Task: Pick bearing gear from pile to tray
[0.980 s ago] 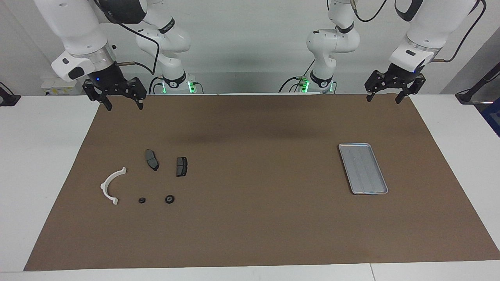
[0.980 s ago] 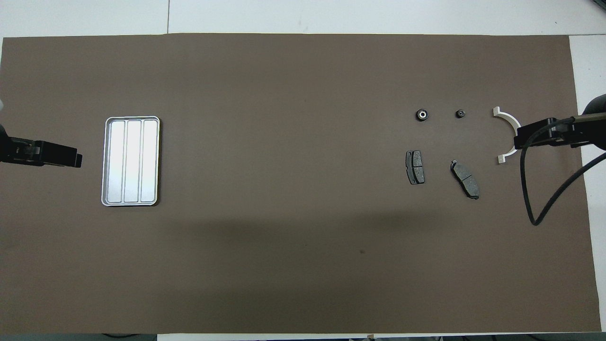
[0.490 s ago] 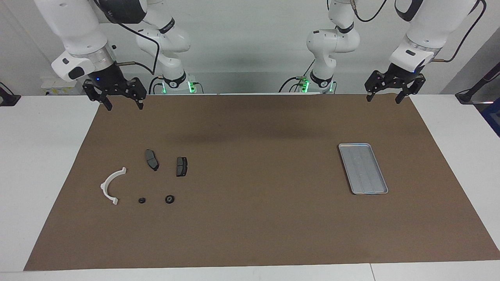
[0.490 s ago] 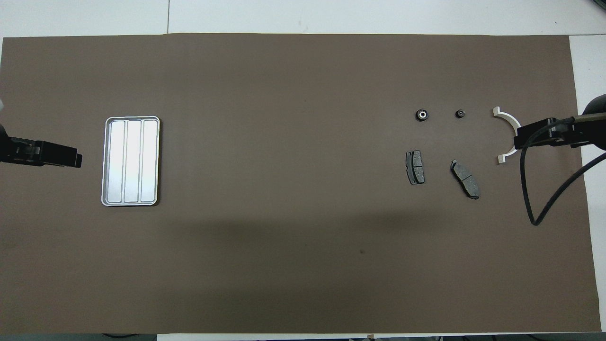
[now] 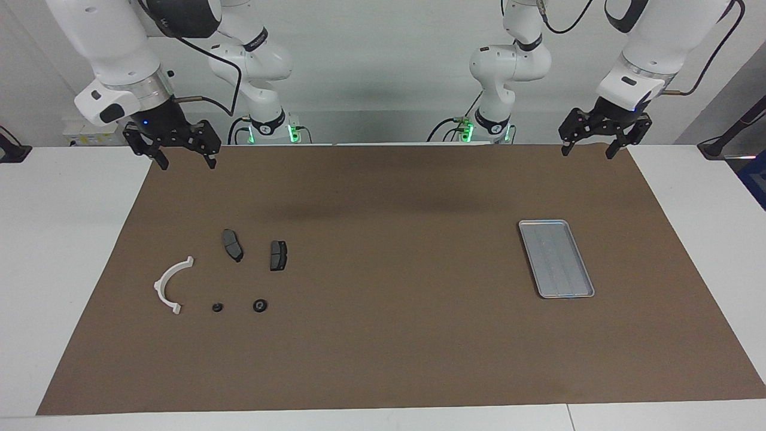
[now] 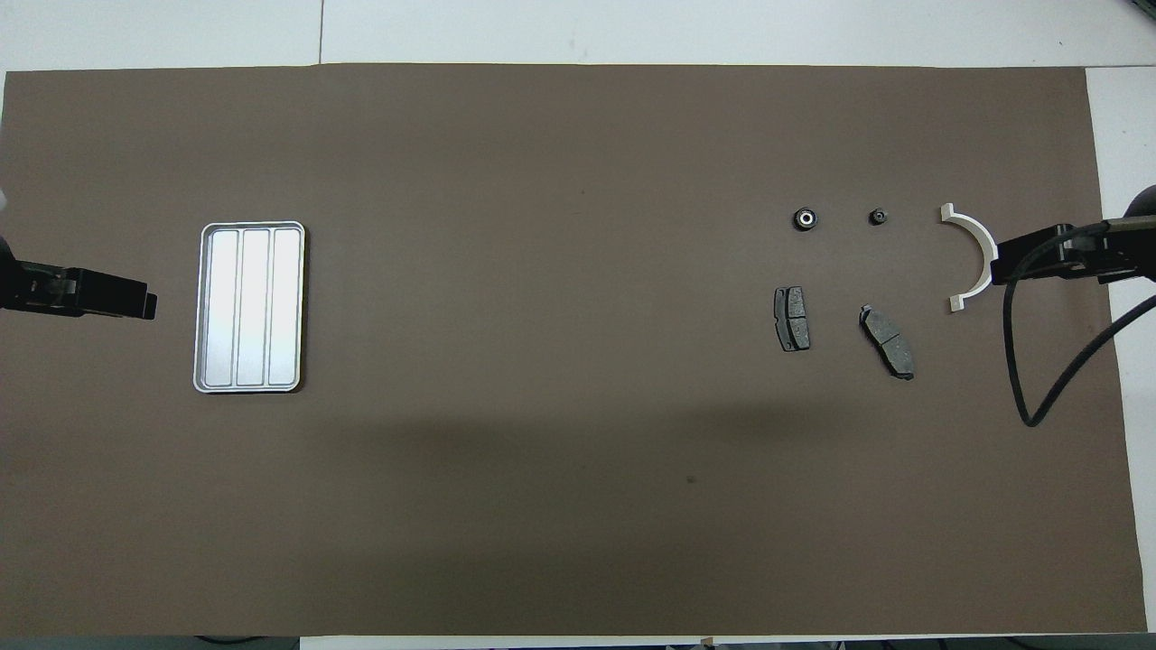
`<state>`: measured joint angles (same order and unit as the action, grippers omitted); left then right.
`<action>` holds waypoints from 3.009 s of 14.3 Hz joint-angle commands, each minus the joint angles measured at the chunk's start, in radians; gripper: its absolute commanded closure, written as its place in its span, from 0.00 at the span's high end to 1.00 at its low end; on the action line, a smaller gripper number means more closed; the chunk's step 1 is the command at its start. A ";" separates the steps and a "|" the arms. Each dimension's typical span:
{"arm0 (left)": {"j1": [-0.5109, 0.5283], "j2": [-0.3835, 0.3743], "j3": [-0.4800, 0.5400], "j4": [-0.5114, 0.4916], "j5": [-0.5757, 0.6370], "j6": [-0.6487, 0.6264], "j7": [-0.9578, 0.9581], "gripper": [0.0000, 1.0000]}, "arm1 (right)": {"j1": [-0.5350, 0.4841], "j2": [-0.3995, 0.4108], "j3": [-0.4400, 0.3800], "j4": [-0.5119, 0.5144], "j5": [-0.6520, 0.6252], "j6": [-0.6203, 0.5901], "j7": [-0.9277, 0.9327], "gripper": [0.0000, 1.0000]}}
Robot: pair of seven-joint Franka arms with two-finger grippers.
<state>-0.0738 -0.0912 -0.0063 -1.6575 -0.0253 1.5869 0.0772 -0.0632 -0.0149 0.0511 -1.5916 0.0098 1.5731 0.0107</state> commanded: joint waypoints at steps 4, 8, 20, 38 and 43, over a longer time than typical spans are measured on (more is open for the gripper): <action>-0.003 -0.018 0.005 -0.010 -0.008 -0.013 -0.008 1.00 | -0.015 -0.017 0.006 -0.022 -0.019 0.027 0.005 1.00; -0.003 -0.018 0.005 -0.010 -0.008 -0.013 -0.008 1.00 | -0.017 -0.019 0.006 -0.033 -0.028 0.053 0.005 1.00; -0.003 -0.018 0.005 -0.010 -0.008 -0.013 -0.008 1.00 | -0.047 -0.031 0.009 -0.077 -0.028 0.102 0.005 1.00; -0.003 -0.018 0.005 -0.010 -0.008 -0.013 -0.010 1.00 | -0.006 -0.048 0.018 -0.197 -0.047 0.209 0.092 1.00; -0.003 -0.018 0.005 -0.010 -0.008 -0.013 -0.008 1.00 | 0.006 -0.022 0.018 -0.266 -0.054 0.315 0.126 1.00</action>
<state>-0.0738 -0.0912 -0.0063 -1.6575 -0.0253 1.5869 0.0772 -0.0564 -0.0352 0.0664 -1.8186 -0.0255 1.8455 0.1145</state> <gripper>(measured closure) 0.000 0.000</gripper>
